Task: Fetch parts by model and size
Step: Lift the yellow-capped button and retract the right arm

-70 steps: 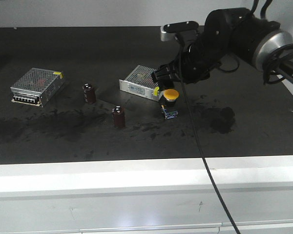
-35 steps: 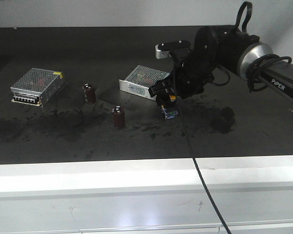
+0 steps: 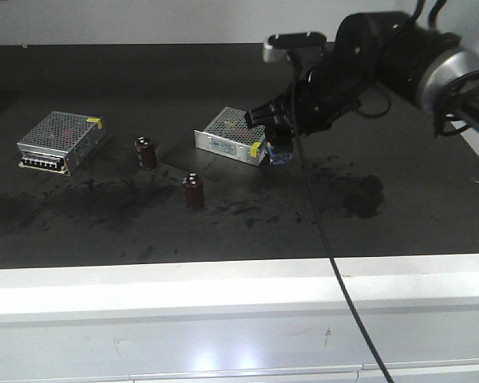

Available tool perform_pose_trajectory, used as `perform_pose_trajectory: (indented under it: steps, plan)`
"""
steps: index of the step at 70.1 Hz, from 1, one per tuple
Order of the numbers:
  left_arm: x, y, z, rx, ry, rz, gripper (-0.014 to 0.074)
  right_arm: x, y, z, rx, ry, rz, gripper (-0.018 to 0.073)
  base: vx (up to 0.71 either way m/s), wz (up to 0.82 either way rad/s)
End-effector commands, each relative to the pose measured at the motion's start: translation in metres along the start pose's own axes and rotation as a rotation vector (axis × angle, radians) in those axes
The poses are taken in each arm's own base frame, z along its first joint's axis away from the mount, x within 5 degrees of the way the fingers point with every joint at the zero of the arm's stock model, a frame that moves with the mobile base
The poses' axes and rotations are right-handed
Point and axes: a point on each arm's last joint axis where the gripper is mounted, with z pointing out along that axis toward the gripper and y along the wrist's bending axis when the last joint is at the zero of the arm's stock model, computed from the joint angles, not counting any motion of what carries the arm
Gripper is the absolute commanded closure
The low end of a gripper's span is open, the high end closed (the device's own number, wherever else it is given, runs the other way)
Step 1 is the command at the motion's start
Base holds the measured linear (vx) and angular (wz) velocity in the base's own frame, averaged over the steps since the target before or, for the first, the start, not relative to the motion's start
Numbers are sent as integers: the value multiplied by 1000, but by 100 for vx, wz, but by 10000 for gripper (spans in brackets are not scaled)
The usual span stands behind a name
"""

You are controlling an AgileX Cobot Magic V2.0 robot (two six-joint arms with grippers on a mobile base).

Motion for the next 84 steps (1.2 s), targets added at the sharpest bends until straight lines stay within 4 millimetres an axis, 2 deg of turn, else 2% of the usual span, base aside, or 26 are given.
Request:
perform_pose_trajectory:
  steps: [1, 12, 37, 56, 75, 84]
  plan:
    - [-14, -1, -3, 8, -91, -1, 603, -13, 3, -54, 6, -180, -23, 569, 0, 0]
    - [-14, -1, -3, 8, -91, -1, 603, 18, 2, -77, 29, -259, -27, 569, 0, 0]
    - [-14, -1, -3, 8, -91, -1, 603, 127, 2, -132, 54, -449, -31, 569, 0, 0]
    - [-14, -1, -3, 8, -91, -1, 603, 199, 3, -172, 60, -648, -38, 569, 0, 0]
    - [-14, -1, -3, 8, -91, -1, 603, 260, 5, -205, 56, -808, -47, 569, 0, 0]
    - [-14, -1, -3, 8, -91, -1, 603, 282, 5, -212, 54, -871, -50, 569, 0, 0]
